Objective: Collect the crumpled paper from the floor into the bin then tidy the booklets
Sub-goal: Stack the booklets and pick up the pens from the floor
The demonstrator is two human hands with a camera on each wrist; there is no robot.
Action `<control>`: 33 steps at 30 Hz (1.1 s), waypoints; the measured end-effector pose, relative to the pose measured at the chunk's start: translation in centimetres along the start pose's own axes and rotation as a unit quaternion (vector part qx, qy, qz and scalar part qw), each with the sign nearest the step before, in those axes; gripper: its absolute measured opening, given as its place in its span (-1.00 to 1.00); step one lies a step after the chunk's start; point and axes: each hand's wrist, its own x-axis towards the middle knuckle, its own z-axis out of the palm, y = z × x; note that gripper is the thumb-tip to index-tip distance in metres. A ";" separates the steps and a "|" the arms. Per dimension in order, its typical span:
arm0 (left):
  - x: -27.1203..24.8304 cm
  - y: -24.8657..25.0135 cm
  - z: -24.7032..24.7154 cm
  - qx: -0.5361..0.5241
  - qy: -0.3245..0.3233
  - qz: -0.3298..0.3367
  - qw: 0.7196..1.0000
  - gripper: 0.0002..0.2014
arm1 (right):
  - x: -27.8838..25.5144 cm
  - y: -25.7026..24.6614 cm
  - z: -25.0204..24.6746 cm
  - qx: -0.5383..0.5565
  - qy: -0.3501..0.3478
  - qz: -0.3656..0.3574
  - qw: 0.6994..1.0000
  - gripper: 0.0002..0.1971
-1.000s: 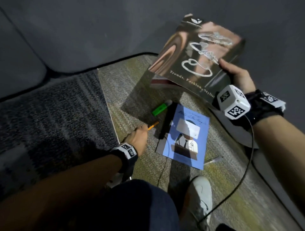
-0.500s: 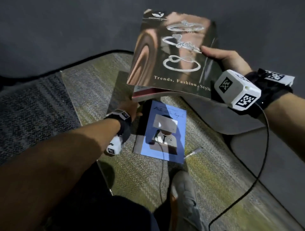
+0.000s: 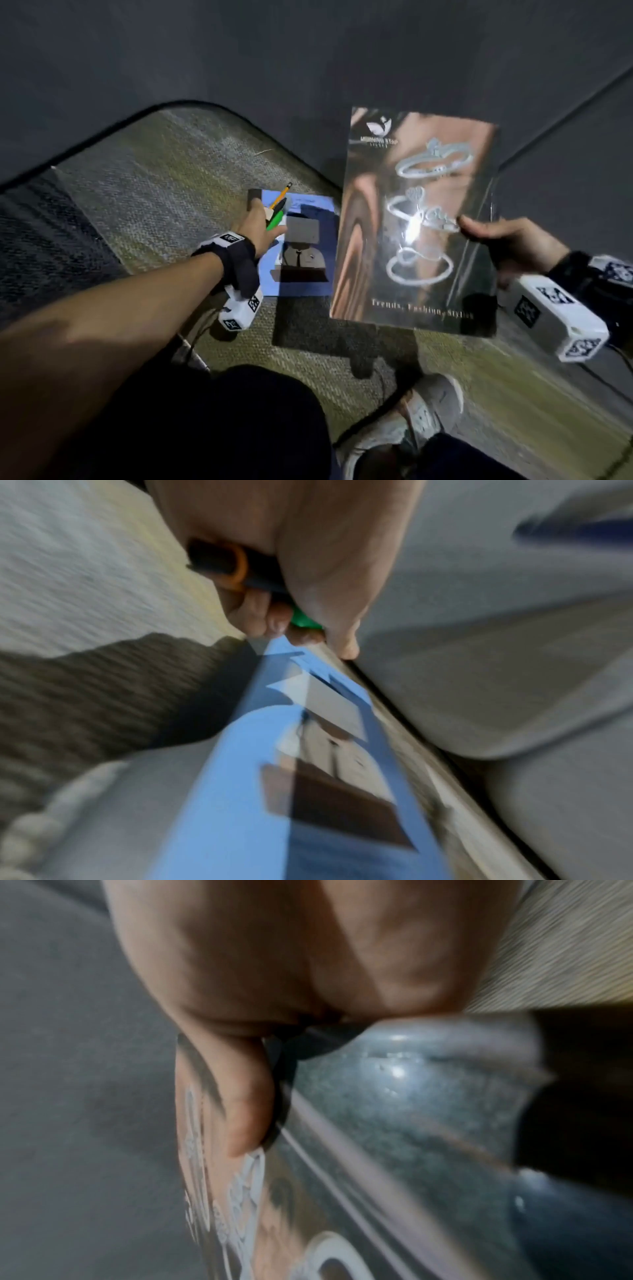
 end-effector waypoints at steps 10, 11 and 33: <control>-1.6 4.3 6.4 0.157 -0.078 0.080 0.981 -0.51 | -0.5 8.6 -7.0 0.047 0.025 0.079 0.995 -0.50; -1.4 4.6 6.5 0.154 -0.092 0.090 0.980 -0.52 | 0.2 9.4 -7.8 0.054 0.015 0.092 0.994 -0.34; 0.7 11.1 13.3 0.156 -0.126 0.152 0.968 -0.62 | 3.9 15.3 -11.3 0.163 -0.047 0.116 0.979 -0.34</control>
